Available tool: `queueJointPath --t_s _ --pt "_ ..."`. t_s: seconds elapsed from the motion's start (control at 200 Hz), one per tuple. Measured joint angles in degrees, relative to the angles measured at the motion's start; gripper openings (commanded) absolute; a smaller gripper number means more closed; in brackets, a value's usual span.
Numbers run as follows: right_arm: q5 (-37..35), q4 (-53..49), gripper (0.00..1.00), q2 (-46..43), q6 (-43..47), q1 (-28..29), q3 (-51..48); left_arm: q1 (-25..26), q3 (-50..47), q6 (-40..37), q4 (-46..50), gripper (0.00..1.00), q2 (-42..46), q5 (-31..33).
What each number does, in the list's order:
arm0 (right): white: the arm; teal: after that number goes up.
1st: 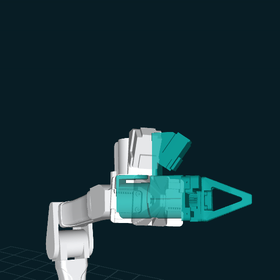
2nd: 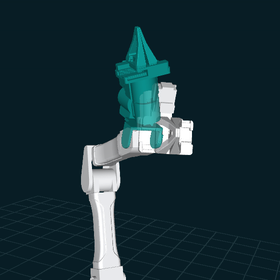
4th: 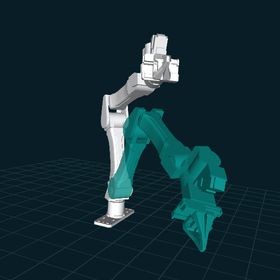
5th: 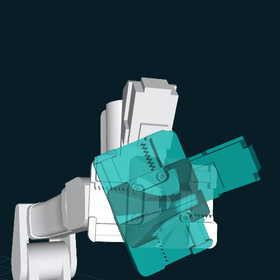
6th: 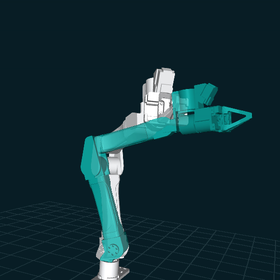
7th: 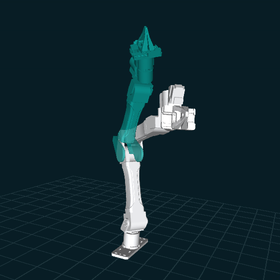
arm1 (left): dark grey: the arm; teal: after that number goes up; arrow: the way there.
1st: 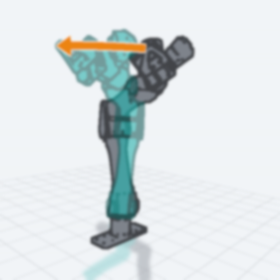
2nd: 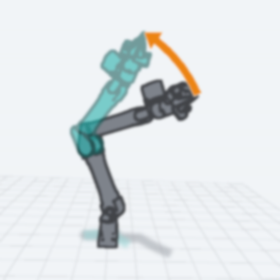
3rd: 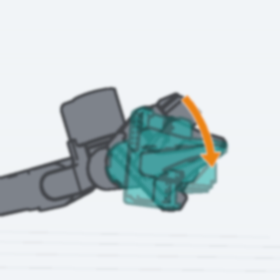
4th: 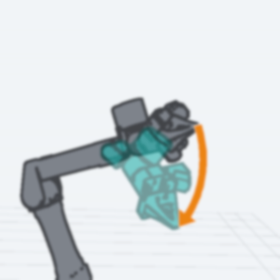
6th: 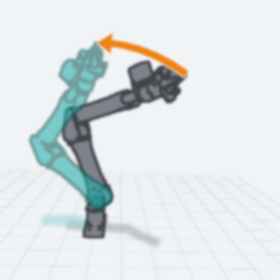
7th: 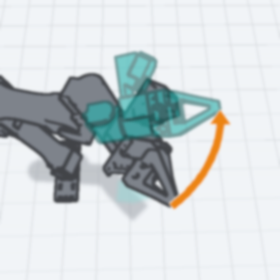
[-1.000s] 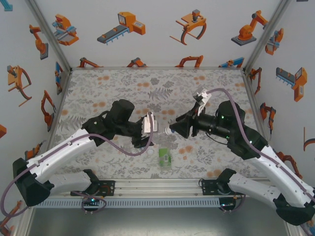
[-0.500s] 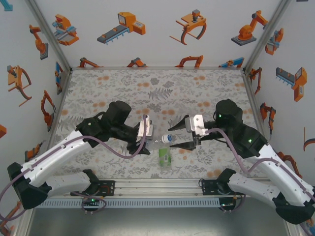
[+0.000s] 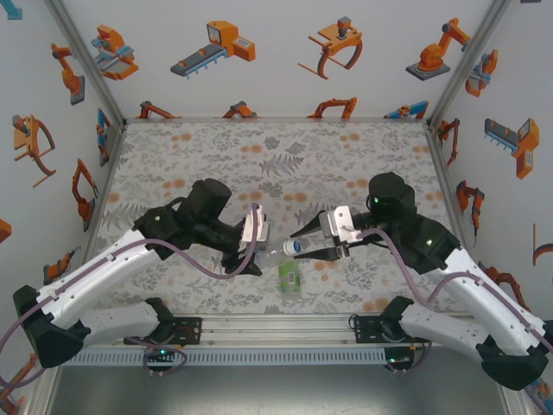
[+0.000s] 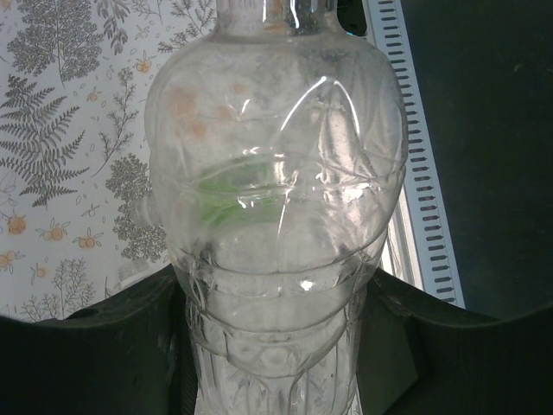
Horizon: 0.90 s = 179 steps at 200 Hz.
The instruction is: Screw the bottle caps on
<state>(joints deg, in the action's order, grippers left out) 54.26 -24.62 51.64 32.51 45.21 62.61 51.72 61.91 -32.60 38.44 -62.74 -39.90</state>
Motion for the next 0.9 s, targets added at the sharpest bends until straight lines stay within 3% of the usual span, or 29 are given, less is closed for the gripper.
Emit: queueJointPath --t_s 0.285,0.375,0.511,0.556,0.671,0.896 --pt "-0.1 0.0 0.34 0.3 0.5 0.0 -0.6 0.0 0.0 0.0 0.1 0.00 0.0 0.0" --pt "-0.4 0.0 0.23 0.3 0.5 0.0 -0.7 0.0 0.0 -0.1 0.3 0.00 0.0 0.0" --pt "-1.5 0.0 0.00 0.3 -0.3 0.0 -0.7 0.0 0.0 -0.3 0.3 0.00 0.0 0.6" --pt "-2.4 0.4 0.00 0.3 -1.9 0.1 -0.9 0.0 0.0 -0.3 0.2 0.00 0.0 1.2" --pt "-6.6 4.2 0.00 0.0 -11.8 0.2 -3.1 0.0 0.0 -0.4 0.2 0.00 -0.1 4.3" --pt "-23.5 10.1 0.00 0.2 -47.2 0.2 -7.2 -0.1 -0.9 -0.7 -2.6 0.00 -1.0 14.3"
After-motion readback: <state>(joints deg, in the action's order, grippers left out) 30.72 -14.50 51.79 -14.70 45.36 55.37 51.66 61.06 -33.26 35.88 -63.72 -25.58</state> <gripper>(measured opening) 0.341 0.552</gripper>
